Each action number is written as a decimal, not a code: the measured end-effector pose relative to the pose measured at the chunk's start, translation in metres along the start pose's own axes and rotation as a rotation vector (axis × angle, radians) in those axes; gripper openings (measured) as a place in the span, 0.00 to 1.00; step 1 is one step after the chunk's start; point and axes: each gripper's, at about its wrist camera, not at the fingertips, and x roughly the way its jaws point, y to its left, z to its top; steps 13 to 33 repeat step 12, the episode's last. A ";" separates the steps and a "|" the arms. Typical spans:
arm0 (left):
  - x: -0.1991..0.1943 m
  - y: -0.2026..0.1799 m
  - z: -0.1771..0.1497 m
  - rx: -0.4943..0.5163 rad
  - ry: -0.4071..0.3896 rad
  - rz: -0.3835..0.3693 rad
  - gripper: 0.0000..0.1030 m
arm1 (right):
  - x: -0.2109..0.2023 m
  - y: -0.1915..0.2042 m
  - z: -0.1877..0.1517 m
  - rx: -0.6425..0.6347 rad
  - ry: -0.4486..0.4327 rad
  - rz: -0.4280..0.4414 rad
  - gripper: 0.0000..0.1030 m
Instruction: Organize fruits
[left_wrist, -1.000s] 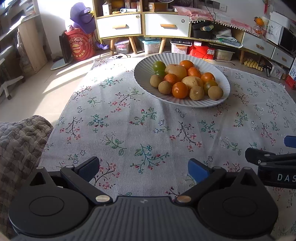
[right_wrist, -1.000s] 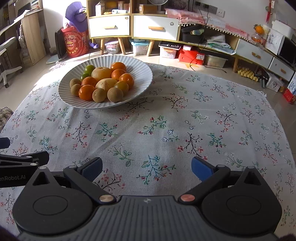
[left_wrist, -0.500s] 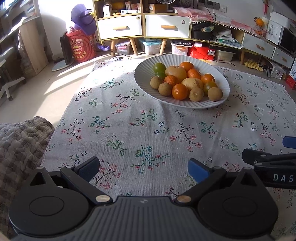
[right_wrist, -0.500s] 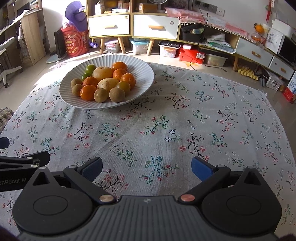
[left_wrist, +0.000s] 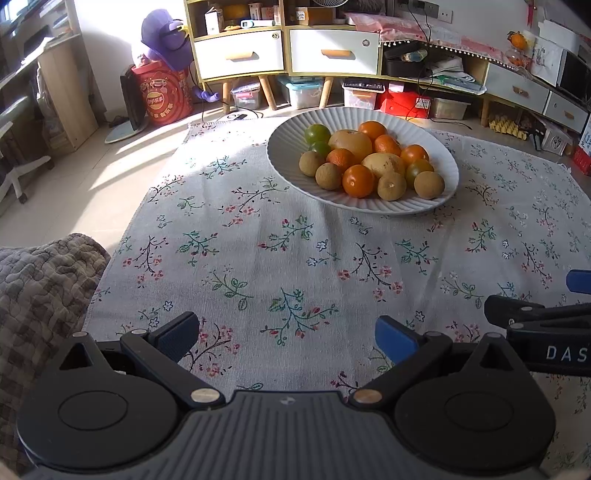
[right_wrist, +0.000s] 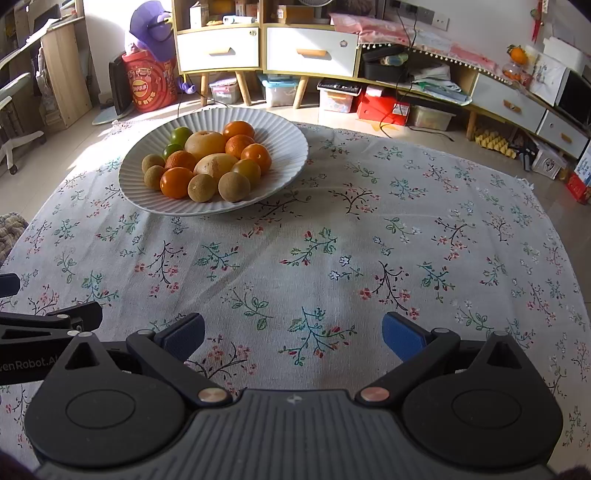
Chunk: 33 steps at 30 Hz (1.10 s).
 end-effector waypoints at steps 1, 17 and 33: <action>0.000 0.000 0.000 0.000 0.001 0.001 0.89 | 0.000 0.000 0.000 0.000 -0.001 0.001 0.99; -0.002 0.001 0.000 -0.005 -0.002 -0.015 0.89 | 0.000 0.001 0.001 0.002 -0.012 0.002 0.99; -0.002 0.001 0.000 -0.005 -0.002 -0.015 0.89 | 0.000 0.001 0.001 0.002 -0.012 0.002 0.99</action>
